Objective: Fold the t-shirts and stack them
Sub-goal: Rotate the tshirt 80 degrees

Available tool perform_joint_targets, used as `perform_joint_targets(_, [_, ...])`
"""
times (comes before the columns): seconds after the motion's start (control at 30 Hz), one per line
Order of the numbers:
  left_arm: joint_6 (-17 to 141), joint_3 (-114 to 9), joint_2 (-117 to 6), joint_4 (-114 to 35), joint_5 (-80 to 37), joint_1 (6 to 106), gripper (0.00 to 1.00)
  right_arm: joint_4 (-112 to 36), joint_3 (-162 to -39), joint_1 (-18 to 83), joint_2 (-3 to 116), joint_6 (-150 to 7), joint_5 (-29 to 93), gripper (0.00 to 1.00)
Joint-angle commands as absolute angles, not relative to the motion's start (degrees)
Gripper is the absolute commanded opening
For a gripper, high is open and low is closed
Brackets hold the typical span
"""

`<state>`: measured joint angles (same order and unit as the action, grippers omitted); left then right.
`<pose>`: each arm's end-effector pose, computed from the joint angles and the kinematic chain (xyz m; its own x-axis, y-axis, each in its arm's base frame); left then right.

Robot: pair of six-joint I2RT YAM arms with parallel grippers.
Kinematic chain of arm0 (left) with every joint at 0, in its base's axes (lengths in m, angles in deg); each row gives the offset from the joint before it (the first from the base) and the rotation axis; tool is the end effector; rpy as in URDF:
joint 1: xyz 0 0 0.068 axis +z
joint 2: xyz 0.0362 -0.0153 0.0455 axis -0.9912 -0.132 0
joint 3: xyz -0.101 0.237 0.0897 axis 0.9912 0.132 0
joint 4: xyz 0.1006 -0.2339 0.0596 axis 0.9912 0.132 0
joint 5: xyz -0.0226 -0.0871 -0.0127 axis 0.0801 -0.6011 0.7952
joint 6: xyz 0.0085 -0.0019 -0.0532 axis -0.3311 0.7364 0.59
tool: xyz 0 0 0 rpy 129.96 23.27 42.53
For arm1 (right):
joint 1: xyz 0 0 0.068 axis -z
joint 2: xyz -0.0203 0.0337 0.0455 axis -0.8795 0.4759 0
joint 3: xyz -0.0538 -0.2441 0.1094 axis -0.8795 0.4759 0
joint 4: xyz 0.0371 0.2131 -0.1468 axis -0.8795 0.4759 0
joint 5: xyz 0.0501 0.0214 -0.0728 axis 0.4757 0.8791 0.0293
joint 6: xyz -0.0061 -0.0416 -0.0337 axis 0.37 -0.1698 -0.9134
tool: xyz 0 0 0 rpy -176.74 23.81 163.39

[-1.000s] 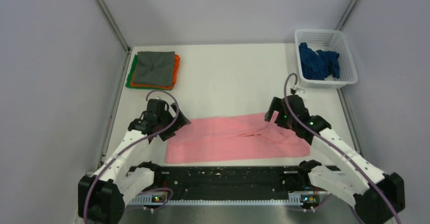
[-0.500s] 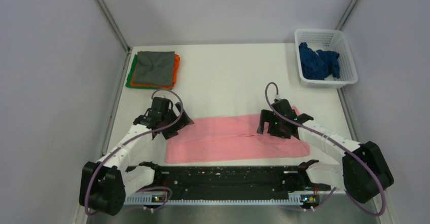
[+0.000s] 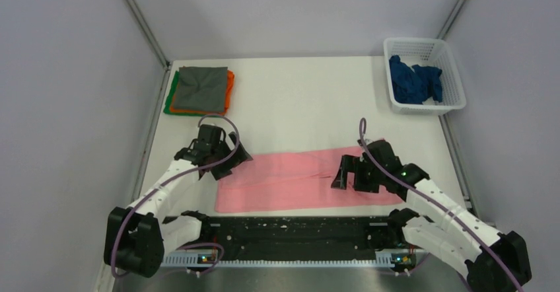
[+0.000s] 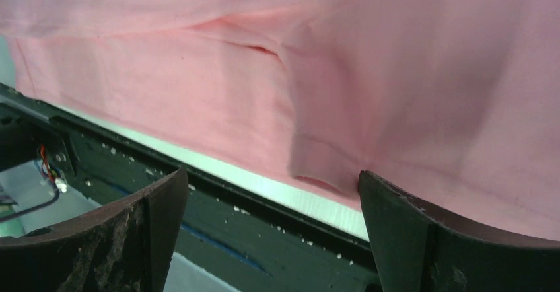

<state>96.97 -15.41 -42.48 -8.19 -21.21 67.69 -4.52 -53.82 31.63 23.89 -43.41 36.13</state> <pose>0.1956 -0.0565 0.1980 -0.7908 -0.5322 -0.3024 -0.3558 0.8017 -0.4803 0.1347 0.0862 0.1981 -0.9151 0.1216 -0.3844 -0.0848 0.8740 0.4784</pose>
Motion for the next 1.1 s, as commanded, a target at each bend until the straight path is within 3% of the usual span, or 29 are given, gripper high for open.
perform_joint_targets(0.0, [95.74, -18.46, -42.94, -8.62, -20.31, 67.56, 0.99, -0.45, -52.11, 30.63, 20.82, -43.46, 41.01, 0.99])
perform_joint_targets(0.1, [95.65, -18.99, -43.05, -8.53, -20.38, 67.54, 0.99, -0.31, -51.31, 30.21, 19.97, -43.47, 41.42, 0.99])
perform_joint_targets(0.43, [94.41, -19.90, -49.26, -10.61, -23.55, 64.16, 0.99, -7.37, -49.75, 31.68, 26.79, -33.53, 23.05, 0.99])
perform_joint_targets(0.63, [93.16, -20.47, -54.66, -11.19, -24.78, 61.27, 0.99, -25.39, -48.42, 42.74, 42.62, -35.77, 33.64, 0.99])
perform_joint_targets(0.8, [92.48, -20.19, -55.89, -11.82, -25.88, 59.46, 0.99, -30.93, -61.15, 44.29, 58.74, -40.74, 30.58, 0.99])
perform_joint_targets(1.07, [98.22, -15.49, -58.26, -20.60, -30.20, 53.59, 0.99, -26.12, -96.03, 45.18, 86.76, -56.55, 29.93, 0.99])
